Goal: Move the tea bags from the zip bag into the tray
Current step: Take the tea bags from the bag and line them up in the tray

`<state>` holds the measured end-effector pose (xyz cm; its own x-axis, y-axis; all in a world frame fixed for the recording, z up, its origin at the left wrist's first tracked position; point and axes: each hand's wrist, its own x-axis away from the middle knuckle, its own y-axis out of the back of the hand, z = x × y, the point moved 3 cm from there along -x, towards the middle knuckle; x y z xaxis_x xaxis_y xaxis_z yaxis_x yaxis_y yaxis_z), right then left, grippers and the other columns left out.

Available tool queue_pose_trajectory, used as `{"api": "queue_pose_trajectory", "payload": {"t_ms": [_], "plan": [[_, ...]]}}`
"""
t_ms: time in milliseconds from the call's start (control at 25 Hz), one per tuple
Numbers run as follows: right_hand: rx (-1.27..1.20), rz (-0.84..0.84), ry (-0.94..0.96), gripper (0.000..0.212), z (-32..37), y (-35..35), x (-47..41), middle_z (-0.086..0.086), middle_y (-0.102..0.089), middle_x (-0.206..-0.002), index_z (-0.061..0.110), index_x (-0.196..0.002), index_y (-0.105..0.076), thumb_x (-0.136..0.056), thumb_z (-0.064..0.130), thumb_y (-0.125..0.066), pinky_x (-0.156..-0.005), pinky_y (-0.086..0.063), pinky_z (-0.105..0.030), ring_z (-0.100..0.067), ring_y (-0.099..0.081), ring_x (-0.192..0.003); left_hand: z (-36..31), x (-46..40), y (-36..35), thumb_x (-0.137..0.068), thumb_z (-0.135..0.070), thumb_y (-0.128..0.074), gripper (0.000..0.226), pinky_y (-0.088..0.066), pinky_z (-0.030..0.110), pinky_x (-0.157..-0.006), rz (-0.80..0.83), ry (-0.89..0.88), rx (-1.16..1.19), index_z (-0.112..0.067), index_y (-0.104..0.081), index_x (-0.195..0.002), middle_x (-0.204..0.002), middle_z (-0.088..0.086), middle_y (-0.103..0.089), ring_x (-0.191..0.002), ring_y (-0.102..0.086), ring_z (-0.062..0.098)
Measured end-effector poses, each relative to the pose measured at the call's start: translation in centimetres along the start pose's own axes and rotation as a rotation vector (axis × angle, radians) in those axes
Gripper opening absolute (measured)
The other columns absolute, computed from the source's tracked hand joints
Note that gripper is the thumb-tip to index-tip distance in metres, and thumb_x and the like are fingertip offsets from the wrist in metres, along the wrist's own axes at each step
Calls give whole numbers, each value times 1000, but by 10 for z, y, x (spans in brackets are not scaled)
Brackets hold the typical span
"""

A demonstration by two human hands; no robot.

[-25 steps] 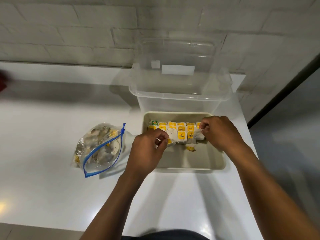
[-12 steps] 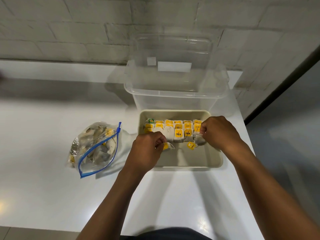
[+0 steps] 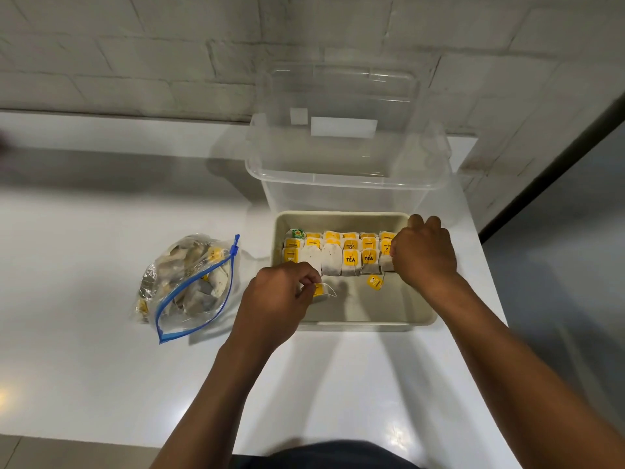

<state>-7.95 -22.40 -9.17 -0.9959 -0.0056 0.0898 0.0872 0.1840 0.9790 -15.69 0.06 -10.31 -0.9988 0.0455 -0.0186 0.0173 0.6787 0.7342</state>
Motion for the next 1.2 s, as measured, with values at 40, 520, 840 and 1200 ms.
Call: {"api": "queue_pose_trajectory", "payload": {"t_ms": [40,520,840,1200], "plan": [[24,-18,0,24,3,-1,0,-6,-52,-122,20,-112,-72,-90,24,-63,-89,-38,-34,-30,-43,-115,1,1,1,-87,-22,-67,13,-55,31,-72,-1,-1,-6,-32,-72,-92,-82,-20,-70,-77,-65,3],[107,-55,-22,20,15,0,-1,-4,-57,-114,17,-104,-71,-85,18,-65,-89,-34,-38,-29,-43,-112,3,0,3,-88,-24,-67,12,-53,26,-69,4,24,-33,-33,-72,-94,-82,-21,-70,-75,-63,2],[109,-44,-37,23,3,7,4,-2,-55,-112,26,-109,-71,-87,29,-67,-86,-35,-36,-28,-44,-108,6,0,1,-86,-21,-67,13,-54,29,-71,-9,24,-3,-32,-72,-92,-81,-19,-70,-76,-64,2],[133,24,-38,27,17,-7,2,-1,-59,-112,20,-105,-70,-80,28,-73,-87,-35,-34,-28,-45,-111,8,0,1,-86,-18,-66,15,-54,27,-73,-2,8,15,-31,-72,-92,-82,-18,-71,-76,-64,1]]}}
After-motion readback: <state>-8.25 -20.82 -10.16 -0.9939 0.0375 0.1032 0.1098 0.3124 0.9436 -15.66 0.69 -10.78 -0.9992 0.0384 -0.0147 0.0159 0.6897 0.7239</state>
